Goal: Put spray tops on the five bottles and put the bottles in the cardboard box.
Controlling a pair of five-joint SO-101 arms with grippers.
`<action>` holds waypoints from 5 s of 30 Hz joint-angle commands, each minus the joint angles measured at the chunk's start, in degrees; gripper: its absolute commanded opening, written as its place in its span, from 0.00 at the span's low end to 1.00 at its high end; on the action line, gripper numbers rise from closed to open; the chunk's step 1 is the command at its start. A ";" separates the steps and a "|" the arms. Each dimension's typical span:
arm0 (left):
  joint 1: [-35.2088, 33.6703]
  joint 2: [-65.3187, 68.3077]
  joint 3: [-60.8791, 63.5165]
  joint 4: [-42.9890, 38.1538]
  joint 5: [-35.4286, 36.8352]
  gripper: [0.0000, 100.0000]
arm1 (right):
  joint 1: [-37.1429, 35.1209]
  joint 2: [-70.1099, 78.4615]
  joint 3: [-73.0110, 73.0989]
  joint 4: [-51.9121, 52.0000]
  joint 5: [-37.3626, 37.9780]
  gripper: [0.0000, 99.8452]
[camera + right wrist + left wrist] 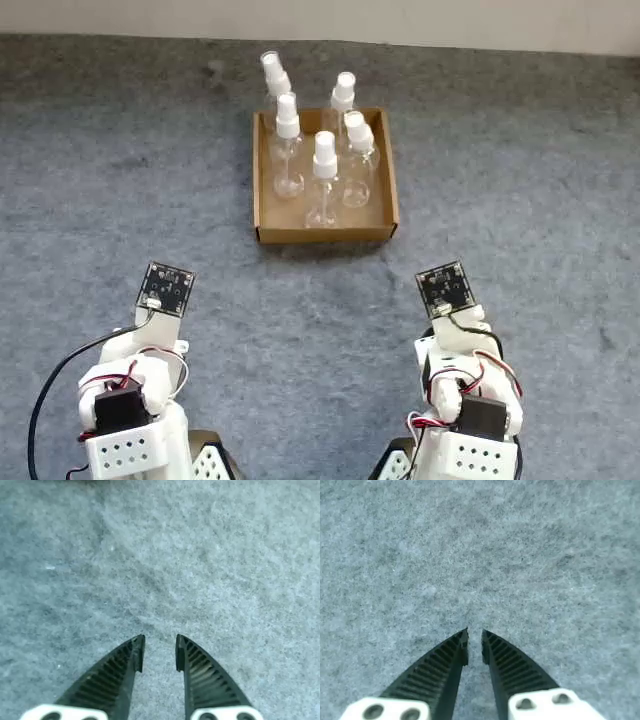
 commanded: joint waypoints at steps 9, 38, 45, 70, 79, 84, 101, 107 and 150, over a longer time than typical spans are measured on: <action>-0.31 -0.04 1.10 0.44 -0.09 0.01 | 0.57 -0.57 9.01 0.22 0.44 0.07; -0.31 -0.04 1.10 0.44 -0.09 0.01 | 0.57 -0.57 9.01 0.22 0.44 0.07; -0.31 -0.04 1.10 0.44 -0.09 0.01 | 0.57 -0.57 9.01 0.22 0.44 0.07; -0.31 -0.04 1.10 0.44 -0.09 0.01 | 0.57 -0.57 9.01 0.22 0.44 0.07; -0.31 -0.04 1.10 0.44 -0.09 0.01 | 0.57 -0.57 9.01 0.22 0.44 0.07; -0.31 -0.04 1.10 0.44 -0.09 0.01 | 0.57 -0.57 9.01 0.22 0.44 0.07; -0.31 -0.04 1.10 0.44 -0.09 0.01 | 0.57 -0.57 9.01 0.22 0.44 0.07; -0.31 -0.04 1.10 0.44 -0.09 0.01 | 0.57 -0.57 9.01 0.22 0.44 0.07; 25.10 -0.31 1.10 0.44 -0.09 0.01 | 0.57 -0.57 9.01 0.22 0.44 0.07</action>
